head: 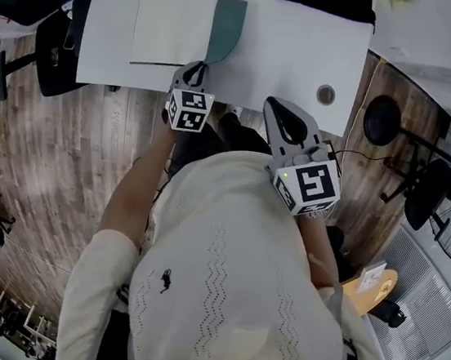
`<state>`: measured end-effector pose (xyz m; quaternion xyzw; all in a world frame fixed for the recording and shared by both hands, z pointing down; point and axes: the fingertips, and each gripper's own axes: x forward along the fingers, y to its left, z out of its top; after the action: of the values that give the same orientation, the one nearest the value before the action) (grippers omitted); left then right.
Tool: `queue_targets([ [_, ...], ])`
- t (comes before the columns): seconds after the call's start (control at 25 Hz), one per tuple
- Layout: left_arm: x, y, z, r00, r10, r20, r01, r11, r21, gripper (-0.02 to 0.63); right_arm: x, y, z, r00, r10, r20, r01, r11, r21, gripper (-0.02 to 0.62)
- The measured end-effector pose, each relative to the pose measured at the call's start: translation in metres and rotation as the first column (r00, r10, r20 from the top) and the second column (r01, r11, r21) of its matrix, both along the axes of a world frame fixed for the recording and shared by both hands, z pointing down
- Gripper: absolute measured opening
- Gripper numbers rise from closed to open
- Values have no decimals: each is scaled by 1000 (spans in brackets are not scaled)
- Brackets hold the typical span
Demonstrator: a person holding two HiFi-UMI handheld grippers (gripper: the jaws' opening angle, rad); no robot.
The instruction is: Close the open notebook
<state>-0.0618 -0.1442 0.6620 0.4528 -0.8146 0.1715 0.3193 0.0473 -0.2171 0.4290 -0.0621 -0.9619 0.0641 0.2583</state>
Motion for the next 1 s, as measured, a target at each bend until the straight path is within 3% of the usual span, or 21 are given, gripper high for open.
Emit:
queue_targets([
  [0.76,-4,16,-26,994,-105,-35,108,987,120,21,-25,24,0,998,-66,-2,66,998,-5,2],
  [1.0,-9,22,-34,981,-167,-101,182,968,170,23,-35,29,0,996,-88,3,88,996,-8,2],
])
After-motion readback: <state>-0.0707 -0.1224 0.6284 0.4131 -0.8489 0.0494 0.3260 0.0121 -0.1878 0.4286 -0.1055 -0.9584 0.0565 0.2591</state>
